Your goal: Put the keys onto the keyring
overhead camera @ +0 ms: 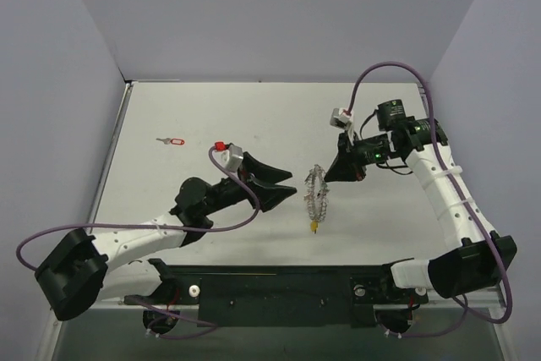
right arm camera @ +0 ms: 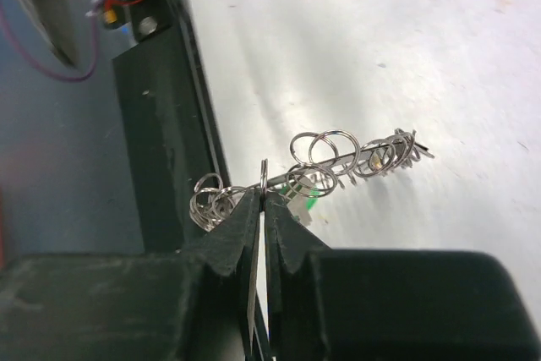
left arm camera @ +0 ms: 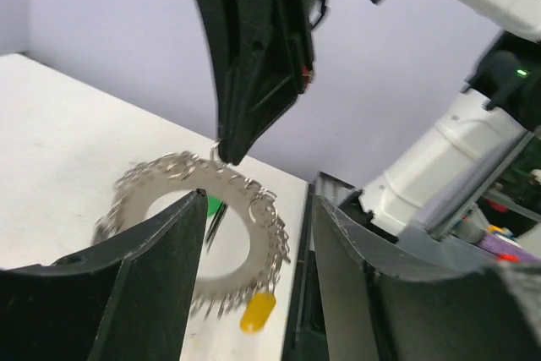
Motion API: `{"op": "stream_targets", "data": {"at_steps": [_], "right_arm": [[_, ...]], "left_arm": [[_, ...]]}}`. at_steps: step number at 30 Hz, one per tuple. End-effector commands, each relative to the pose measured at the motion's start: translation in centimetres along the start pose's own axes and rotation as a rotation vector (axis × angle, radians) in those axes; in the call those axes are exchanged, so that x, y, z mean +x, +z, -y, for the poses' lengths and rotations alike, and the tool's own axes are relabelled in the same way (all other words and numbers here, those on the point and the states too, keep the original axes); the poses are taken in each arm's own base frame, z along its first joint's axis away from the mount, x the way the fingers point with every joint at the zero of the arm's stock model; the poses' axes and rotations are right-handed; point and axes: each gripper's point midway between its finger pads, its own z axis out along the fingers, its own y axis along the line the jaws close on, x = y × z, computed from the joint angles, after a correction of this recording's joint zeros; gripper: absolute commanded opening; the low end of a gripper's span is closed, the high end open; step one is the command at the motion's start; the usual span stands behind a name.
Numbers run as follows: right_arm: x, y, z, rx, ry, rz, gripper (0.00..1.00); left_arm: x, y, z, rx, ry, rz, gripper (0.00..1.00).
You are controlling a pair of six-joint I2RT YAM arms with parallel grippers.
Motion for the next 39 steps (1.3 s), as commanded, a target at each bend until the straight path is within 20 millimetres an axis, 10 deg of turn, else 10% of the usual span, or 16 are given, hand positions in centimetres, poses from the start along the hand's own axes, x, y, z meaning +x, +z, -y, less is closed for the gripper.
{"op": "stream_targets", "data": {"at_steps": [1,8,20,29,32,39], "right_arm": [[0.3,-2.7,2.9,0.203,0.102,0.073,0.00],[6.0,-10.8,12.8,0.672,0.424,-0.007,0.00],[10.2,-19.3,21.0,1.024,0.565,-0.292,0.00],[10.7,-17.4,30.3,1.041,0.653,-0.352,0.00],[9.7,-16.8,32.3,1.063,0.626,-0.355,0.14],[7.1,-16.9,31.1,1.078,0.587,-0.291,0.30]], "left_arm": [[-3.3,-1.3,-2.5,-0.190,0.124,-0.003,0.63],[-4.7,-7.8,-9.4,-0.564,0.212,-0.244,0.68],[-1.7,-14.9,-13.5,-0.769,0.431,-0.488,0.72],[-2.1,-15.8,-13.6,-0.799,0.463,-0.490,0.73],[-2.5,-15.9,-13.6,-0.806,0.473,-0.478,0.73],[-2.8,-16.3,-14.1,-0.820,0.470,-0.458,0.73]]}}
